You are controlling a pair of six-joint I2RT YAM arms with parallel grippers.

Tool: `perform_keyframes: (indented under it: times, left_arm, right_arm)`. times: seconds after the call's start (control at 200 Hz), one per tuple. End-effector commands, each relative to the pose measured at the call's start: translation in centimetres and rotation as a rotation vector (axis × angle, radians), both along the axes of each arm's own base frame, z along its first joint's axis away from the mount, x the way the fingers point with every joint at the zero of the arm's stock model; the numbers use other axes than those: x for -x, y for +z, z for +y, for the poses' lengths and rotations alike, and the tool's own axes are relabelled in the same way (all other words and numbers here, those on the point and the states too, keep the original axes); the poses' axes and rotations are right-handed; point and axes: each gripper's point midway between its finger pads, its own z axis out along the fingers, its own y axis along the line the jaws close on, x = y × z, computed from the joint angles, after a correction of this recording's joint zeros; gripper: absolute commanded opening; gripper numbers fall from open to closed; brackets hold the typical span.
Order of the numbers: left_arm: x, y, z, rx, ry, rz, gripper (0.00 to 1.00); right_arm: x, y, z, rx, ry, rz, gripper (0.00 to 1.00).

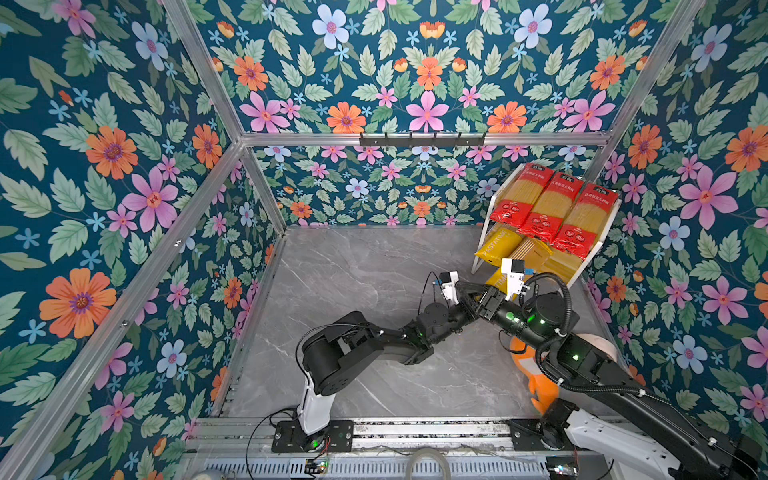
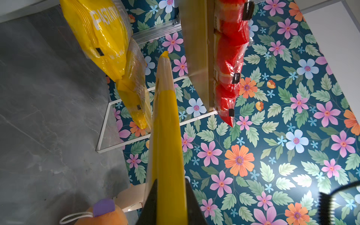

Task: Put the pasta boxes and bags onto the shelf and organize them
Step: 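Push the spaghetti pack onto the lower tier beside the other yellow packs with both grippers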

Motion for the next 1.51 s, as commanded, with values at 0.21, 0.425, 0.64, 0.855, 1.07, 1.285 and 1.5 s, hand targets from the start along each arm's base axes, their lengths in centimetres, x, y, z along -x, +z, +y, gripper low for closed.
perform_keyframes:
  times: [0.21, 0.425, 0.64, 0.855, 1.07, 1.285, 1.5]
  left_arm:
    - [-2.0, 2.2, -3.8, 0.086, -0.038, -0.082, 0.0]
    - [-3.7, 1.6, -7.7, 0.089, -0.058, -0.076, 0.0]
    - [-5.4, 0.6, -9.3, 0.083, 0.001, -0.017, 0.0]
    - [-6.4, -0.5, -10.7, 0.005, 0.077, 0.072, 0.0]
    - [-6.9, 0.9, -13.0, -0.046, 0.089, 0.111, 0.02]
    - [-6.8, 0.6, -15.7, -0.012, 0.057, 0.225, 0.09]
    - [-6.8, 0.8, -17.0, 0.016, 0.083, 0.251, 0.15]
  right_arm:
    - [0.2, 2.2, -3.5, 0.208, -0.14, -0.124, 0.57]
    - [0.7, 3.9, -3.0, 0.302, -0.095, -0.183, 0.57]
    - [1.0, 5.6, -4.4, 0.396, -0.134, -0.253, 0.57]
    - [1.4, 7.0, -5.3, 0.473, -0.154, -0.316, 0.58]
    - [1.5, 7.8, -6.2, 0.56, -0.177, -0.366, 0.59]
    - [1.0, 7.0, -7.5, 0.633, -0.242, -0.393, 0.6]
    - [0.8, 6.2, -8.4, 0.683, -0.286, -0.41, 0.6]
